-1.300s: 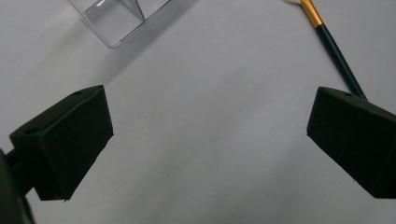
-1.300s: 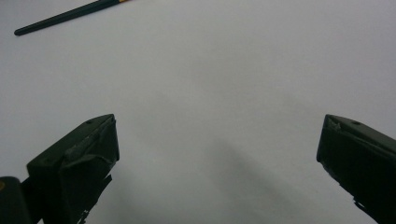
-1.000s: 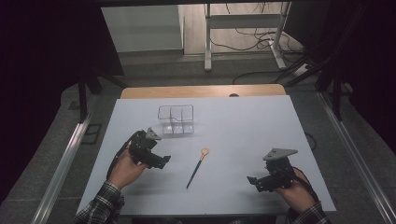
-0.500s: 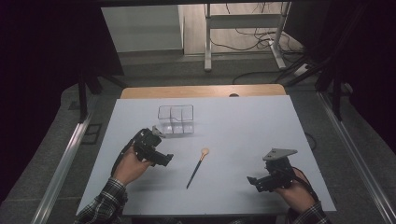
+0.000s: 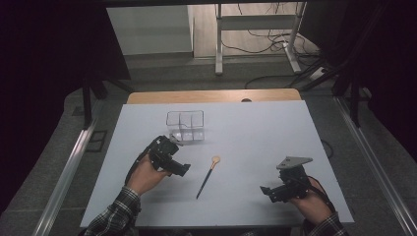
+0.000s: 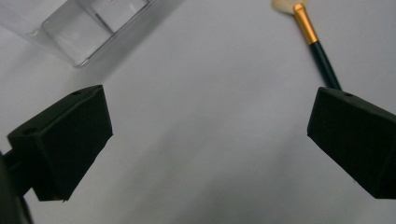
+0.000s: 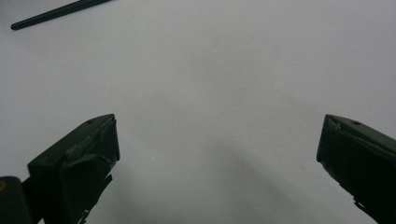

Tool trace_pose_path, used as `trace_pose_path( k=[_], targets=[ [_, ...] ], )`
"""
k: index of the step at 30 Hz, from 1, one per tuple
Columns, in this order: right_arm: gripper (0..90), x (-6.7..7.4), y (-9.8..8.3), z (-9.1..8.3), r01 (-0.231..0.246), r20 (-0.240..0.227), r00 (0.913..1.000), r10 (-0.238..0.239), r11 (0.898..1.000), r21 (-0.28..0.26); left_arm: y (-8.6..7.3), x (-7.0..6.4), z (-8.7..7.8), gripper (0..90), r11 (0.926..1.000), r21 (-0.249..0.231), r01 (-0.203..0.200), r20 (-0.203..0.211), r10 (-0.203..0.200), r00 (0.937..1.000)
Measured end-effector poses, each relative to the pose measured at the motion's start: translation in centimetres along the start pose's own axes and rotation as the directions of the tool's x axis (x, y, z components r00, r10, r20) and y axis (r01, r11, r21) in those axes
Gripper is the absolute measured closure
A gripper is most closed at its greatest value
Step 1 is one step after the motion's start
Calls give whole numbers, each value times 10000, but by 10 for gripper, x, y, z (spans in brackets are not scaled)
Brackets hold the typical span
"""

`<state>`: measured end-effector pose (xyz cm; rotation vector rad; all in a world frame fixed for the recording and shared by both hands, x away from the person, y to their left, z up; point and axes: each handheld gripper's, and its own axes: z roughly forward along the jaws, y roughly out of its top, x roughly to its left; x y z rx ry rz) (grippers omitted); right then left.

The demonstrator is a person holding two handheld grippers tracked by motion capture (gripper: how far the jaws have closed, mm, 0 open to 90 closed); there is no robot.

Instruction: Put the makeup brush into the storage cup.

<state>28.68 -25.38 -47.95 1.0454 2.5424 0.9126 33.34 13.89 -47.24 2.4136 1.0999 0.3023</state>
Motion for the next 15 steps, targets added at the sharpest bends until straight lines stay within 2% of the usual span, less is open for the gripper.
trace_pose_path(
  k=[15],
  targets=[
    [0,0,0,0,20,42,10000,-20,10000,-5,12,-13,7,11,9996,169,-219,147,216,9997]
  ],
)
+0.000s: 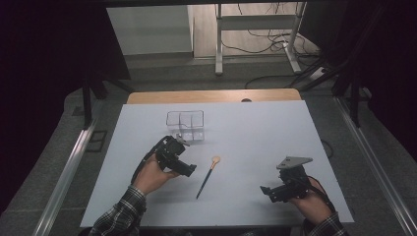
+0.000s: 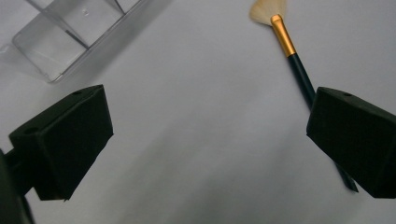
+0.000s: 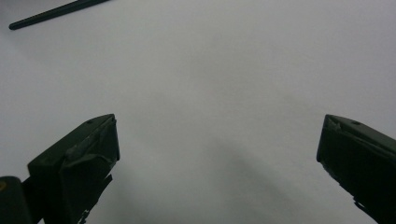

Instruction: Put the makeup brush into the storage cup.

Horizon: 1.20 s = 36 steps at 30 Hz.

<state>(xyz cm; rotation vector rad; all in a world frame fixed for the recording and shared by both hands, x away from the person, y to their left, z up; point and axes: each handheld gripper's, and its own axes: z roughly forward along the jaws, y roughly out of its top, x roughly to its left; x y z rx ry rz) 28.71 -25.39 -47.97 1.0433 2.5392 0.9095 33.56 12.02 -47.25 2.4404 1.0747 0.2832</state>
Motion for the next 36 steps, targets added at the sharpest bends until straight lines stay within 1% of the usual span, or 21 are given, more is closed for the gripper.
trace_pose_path(
  k=[10,12,23,32,34,36],
  targets=[
    [0,0,0,0,8,15,10000,-8,10000,23,9,-8,4,22,9999,1,-130,82,130,9999],
    [0,0,0,0,7,17,10000,-7,10000,15,11,-10,6,23,10000,-28,-93,102,94,9999],
    [0,0,0,0,-2,7,10000,2,10000,26,19,-18,10,11,9997,-34,-225,177,225,9996],
    [0,0,0,0,-27,-8,10000,27,10000,72,25,-25,14,10,9996,32,-279,261,278,9993],
    [0,0,0,0,-1,-12,10000,1,10000,61,27,-28,16,11,9995,51,-303,355,301,9989],
    [0,0,0,1,0,-10,10000,0,10000,61,28,-29,16,14,9994,86,-331,332,328,9989]
  ],
)
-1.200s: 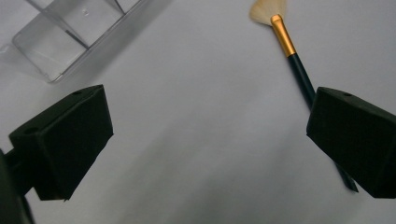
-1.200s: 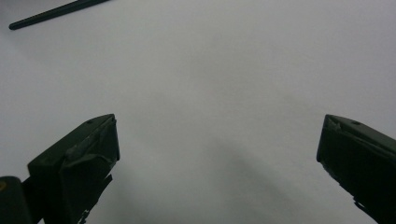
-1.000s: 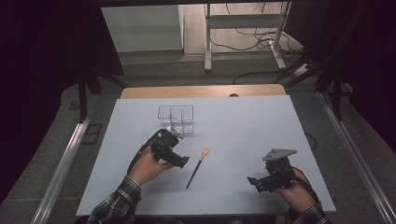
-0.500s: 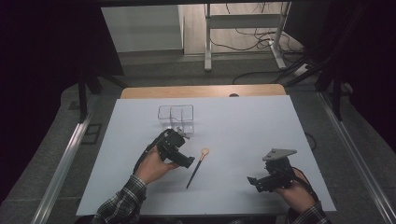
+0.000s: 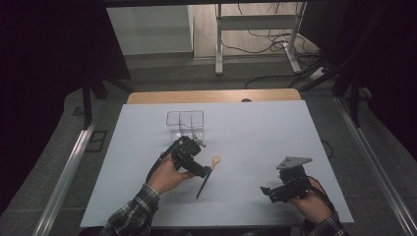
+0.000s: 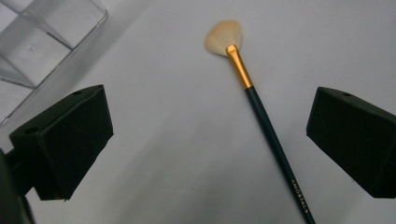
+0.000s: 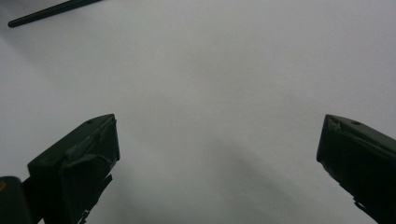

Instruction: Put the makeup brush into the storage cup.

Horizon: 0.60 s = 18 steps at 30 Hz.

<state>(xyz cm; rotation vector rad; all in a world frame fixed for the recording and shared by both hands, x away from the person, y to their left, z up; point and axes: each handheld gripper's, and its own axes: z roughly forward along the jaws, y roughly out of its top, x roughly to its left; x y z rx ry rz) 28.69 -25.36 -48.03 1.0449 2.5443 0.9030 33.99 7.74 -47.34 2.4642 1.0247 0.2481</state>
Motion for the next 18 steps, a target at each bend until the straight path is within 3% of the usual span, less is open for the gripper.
trace_pose_path(
  k=[18],
  targets=[
    [0,0,0,1,66,-26,10000,-65,10000,68,7,-8,10,36,9999,154,65,40,-65,10000]
  ],
)
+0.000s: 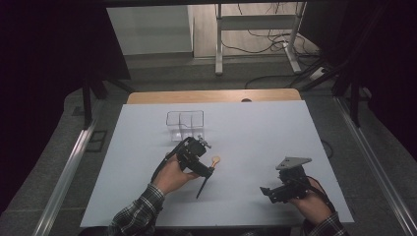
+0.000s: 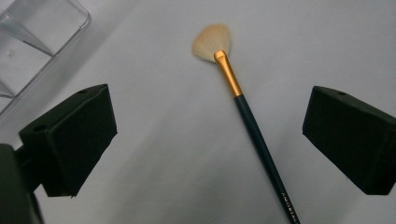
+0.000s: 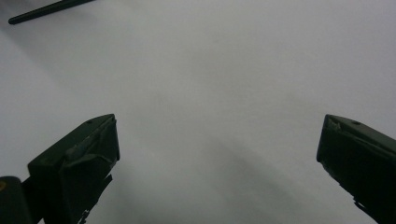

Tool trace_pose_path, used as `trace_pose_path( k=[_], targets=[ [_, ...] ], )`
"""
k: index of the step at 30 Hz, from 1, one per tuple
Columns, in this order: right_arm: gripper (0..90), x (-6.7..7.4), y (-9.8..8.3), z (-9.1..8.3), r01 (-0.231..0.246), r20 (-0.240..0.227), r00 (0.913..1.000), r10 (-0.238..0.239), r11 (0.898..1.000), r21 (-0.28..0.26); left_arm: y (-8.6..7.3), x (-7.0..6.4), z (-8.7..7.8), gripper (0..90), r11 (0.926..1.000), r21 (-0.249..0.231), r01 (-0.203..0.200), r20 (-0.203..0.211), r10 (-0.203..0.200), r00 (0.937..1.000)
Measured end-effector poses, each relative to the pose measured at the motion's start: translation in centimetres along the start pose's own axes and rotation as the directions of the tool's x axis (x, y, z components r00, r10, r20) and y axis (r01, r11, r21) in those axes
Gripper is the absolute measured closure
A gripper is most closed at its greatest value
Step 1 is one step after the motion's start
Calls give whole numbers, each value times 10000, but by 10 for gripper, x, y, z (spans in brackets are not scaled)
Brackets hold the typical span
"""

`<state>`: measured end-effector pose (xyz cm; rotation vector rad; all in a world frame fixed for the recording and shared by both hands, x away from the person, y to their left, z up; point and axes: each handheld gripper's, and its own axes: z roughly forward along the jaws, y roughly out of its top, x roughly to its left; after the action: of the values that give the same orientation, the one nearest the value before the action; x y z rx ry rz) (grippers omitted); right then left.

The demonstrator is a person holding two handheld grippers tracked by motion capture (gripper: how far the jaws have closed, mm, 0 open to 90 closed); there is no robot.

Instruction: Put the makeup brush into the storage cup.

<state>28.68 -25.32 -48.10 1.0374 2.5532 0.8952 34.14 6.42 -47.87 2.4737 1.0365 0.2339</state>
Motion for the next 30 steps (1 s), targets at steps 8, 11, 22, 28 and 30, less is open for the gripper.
trace_pose_path(
  k=[8,11,22,28,30],
  targets=[
    [0,0,0,0,-2,-19,10000,2,10000,13,-4,-3,11,36,9999,162,6,47,-7,10000],
    [0,0,0,0,9,-32,10000,-9,10000,15,-5,-3,15,36,9994,343,-72,27,71,10000],
    [0,1,0,1,46,-77,10000,-46,10000,39,-10,-8,27,37,9980,617,-149,-77,154,9999],
    [0,1,0,1,63,-92,9999,-63,10000,57,-12,-8,31,36,9969,768,-150,-223,168,9996],
    [0,1,0,1,72,-89,9999,-72,9999,72,-12,-8,33,37,9966,814,-104,-208,122,9997]
  ],
)
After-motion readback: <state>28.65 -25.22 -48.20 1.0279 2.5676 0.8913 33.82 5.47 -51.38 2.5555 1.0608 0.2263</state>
